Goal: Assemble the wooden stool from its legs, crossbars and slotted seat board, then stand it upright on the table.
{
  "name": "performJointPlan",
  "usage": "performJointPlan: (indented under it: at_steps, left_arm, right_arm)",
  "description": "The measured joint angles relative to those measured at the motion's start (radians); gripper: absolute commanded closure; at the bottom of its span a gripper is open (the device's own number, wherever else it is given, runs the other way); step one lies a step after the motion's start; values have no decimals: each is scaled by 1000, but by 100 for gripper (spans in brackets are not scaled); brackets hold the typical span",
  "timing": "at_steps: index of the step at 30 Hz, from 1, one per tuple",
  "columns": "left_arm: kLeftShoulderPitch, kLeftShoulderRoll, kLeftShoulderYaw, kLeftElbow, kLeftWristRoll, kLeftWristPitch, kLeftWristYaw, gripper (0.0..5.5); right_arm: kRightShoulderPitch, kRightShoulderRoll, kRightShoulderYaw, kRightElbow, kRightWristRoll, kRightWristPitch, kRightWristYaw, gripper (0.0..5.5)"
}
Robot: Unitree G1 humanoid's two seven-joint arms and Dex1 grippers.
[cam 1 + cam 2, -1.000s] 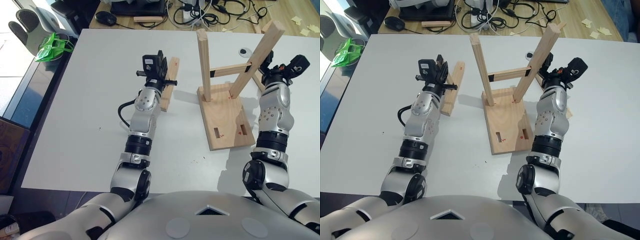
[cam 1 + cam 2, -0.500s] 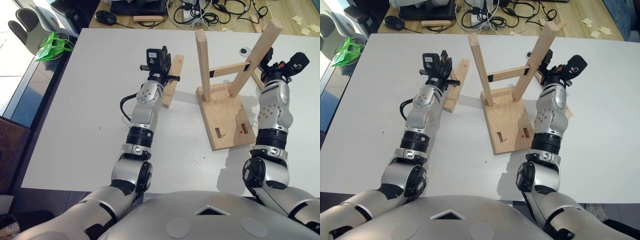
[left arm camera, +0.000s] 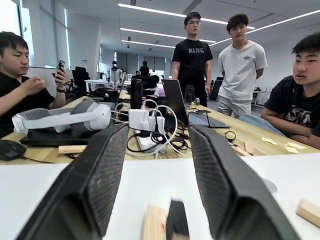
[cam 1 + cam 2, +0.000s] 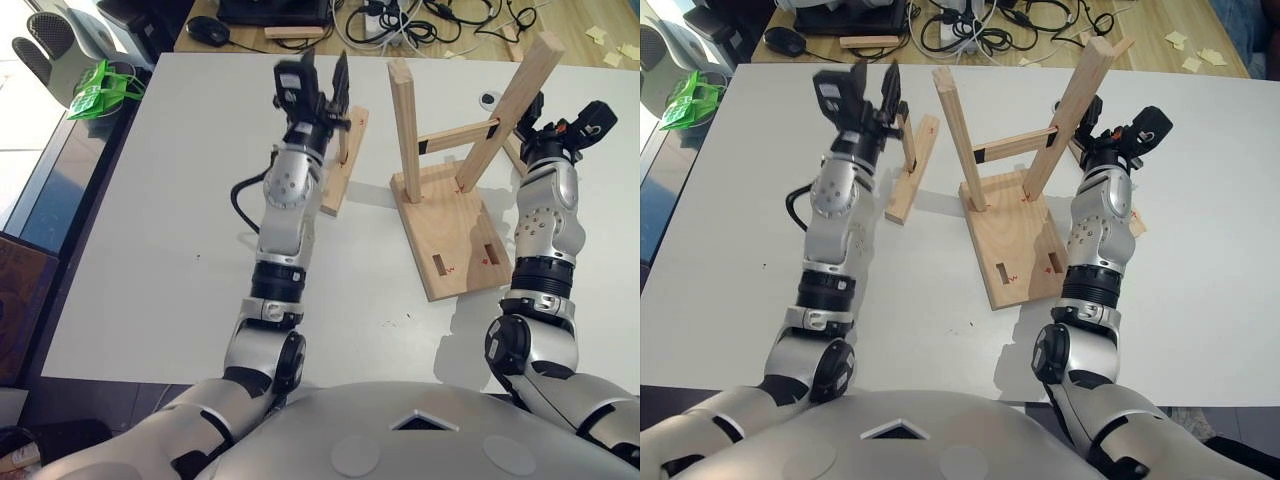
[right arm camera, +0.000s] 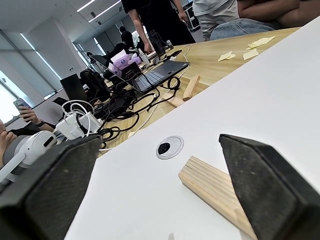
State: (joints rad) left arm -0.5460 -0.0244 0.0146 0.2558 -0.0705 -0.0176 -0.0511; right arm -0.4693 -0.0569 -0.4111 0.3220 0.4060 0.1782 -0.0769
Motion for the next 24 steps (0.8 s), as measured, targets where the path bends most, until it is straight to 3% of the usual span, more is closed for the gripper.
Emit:
performJointPlan:
  at_steps: [3,7,15,24]
  left_arm:
    - [-219,50,26,97,-1,54,-1,322]
    - [-343,70,21,261,9,84,-31,322]
    - [-319,59,-97,562,92,100,-159,322]
    - [-348,41,-36,583,50,103,-158,322]
  right_arm:
    - [0,1,-1,-1,0,0,-1,113]
    - [0,4,-3,-3,1,0,-1,113]
    - [-1,12,-6,-2,9,-4,-3,113]
    - [-2,17,-9,-1,10,-19,-3,113]
